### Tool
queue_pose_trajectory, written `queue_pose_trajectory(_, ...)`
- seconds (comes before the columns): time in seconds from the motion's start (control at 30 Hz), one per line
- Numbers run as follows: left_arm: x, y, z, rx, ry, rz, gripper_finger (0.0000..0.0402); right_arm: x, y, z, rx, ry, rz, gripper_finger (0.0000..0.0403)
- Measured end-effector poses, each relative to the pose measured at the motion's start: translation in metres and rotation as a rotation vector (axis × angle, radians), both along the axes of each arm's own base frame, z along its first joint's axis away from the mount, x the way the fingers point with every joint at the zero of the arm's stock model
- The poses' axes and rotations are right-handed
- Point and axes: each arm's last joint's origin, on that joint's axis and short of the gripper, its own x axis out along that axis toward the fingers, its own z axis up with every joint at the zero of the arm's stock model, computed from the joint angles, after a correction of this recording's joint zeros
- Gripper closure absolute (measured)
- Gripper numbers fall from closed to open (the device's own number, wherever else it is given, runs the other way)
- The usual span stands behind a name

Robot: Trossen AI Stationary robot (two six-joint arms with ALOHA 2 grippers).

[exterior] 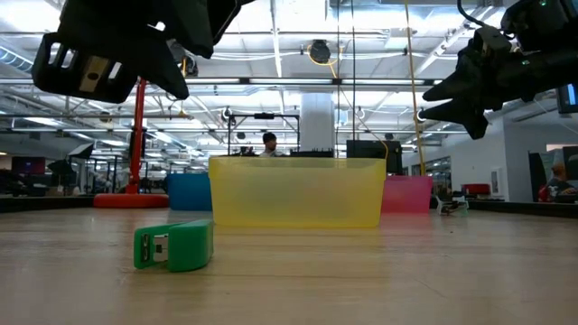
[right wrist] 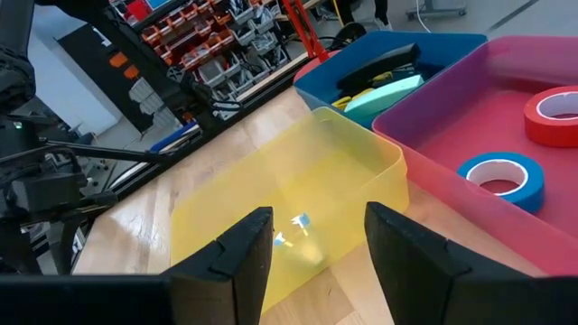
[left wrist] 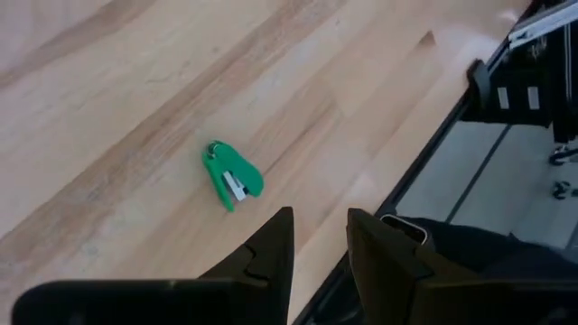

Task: Pick and place Stapler, Stapler remover, tape
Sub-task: Put the small green stapler into the blue bin

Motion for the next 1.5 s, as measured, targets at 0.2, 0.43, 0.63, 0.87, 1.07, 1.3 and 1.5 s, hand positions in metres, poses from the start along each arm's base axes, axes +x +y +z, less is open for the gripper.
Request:
queue_pose_trajectory(0.2, 0.0, -0.002, 0.001, -0.072, 0.023, 0.098, 0.0279, 0.0, 0.0, 0.0, 0.0, 0.0, 0.0, 0.0234)
queue_pose_trajectory(0.43, 0.001, -0.008, -0.011, -0.096, 0.058, 0.188, 0.02, 0.0, 0.0, 0.0, 0.0, 0.0, 0.001, 0.0234)
queue_pose_trajectory(0.63, 0.01, -0.011, -0.036, -0.146, 0.117, 0.276, 0.0158, 0.0, 0.0, 0.0, -0.016, -0.001, 0.004, 0.0234)
queue_pose_trajectory(0.87, 0.019, -0.01, -0.066, -0.205, 0.204, 0.415, 0.0151, 0.0, 0.001, 0.001, -0.032, -0.008, 0.036, 0.0234)
queue_pose_trajectory(1.07, 0.027, -0.011, -0.075, -0.255, 0.185, 0.453, 0.0151, 0.0, 0.002, 0.003, -0.028, -0.024, 0.062, 0.0234)
queue_pose_trajectory(1.3, 0.03, -0.008, -0.074, -0.263, 0.162, 0.447, 0.0151, 0.0, 0.002, 0.003, -0.031, -0.023, 0.085, 0.0234)
queue_pose_trajectory(1.5, 0.031, -0.008, -0.074, -0.244, 0.148, 0.42, 0.0151, 0.0, 0.002, 0.003, -0.038, -0.021, 0.086, 0.0234)
